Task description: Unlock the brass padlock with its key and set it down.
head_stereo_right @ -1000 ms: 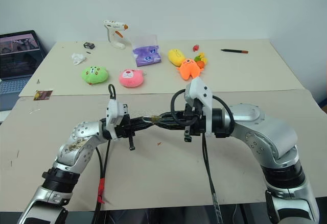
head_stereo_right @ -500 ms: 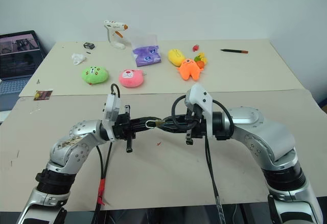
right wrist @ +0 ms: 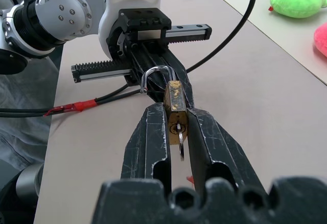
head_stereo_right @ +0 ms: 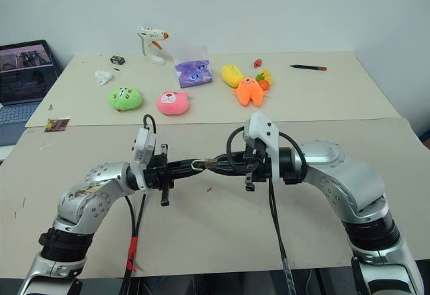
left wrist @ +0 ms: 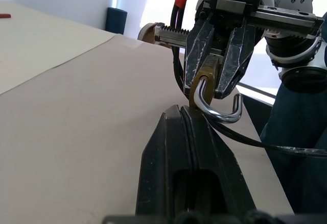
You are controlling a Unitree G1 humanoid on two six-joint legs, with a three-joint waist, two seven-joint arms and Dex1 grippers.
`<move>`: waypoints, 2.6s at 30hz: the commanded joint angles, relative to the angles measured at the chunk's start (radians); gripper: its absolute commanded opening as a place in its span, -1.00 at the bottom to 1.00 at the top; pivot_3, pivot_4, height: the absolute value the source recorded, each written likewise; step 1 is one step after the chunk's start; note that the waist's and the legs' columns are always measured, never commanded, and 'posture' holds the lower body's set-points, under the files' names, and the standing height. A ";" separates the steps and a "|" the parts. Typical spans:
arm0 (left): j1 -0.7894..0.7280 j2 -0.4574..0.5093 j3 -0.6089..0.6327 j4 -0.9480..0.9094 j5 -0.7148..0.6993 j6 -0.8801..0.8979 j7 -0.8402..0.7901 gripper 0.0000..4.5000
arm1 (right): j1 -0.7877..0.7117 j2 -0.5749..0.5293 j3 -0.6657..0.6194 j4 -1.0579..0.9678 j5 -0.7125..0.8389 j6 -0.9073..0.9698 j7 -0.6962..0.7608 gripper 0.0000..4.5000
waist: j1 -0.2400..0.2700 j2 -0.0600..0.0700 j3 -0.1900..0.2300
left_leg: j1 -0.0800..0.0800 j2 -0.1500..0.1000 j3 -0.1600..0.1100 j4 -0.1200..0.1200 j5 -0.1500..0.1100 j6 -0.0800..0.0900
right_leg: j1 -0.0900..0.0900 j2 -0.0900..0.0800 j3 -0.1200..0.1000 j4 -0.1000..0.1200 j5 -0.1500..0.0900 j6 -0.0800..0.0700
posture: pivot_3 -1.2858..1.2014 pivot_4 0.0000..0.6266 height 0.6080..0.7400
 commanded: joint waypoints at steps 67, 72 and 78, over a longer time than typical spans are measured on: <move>0.007 -0.024 -0.008 -0.040 0.007 -0.030 -0.016 -0.98 | 0.136 0.002 -0.092 -0.011 0.018 -0.012 0.011 -0.95 | 0.001 0.000 0.000 | 0.001 0.000 0.000 -0.002 0.000 0.000 | 0.000 0.000 0.000 -0.001 0.000 0.000 | 0.03 -0.52 1.00; 0.007 -0.027 -0.012 -0.040 0.009 -0.032 -0.017 -0.98 | 0.105 -0.011 -0.104 0.020 0.011 -0.017 0.023 -0.95 | 0.001 0.000 0.000 | 0.001 0.000 0.000 -0.002 0.000 0.000 | 0.000 0.000 0.000 -0.001 0.000 0.000 | 0.03 -0.52 1.00; 0.010 -0.031 -0.011 -0.039 0.014 -0.038 -0.015 -0.98 | 0.169 -0.049 -0.080 -0.018 0.003 -0.023 0.059 -0.95 | 0.003 0.000 0.000 | 0.000 0.000 0.000 -0.003 0.000 0.000 | 0.000 0.000 0.000 -0.002 0.000 0.000 | 0.03 -0.52 1.00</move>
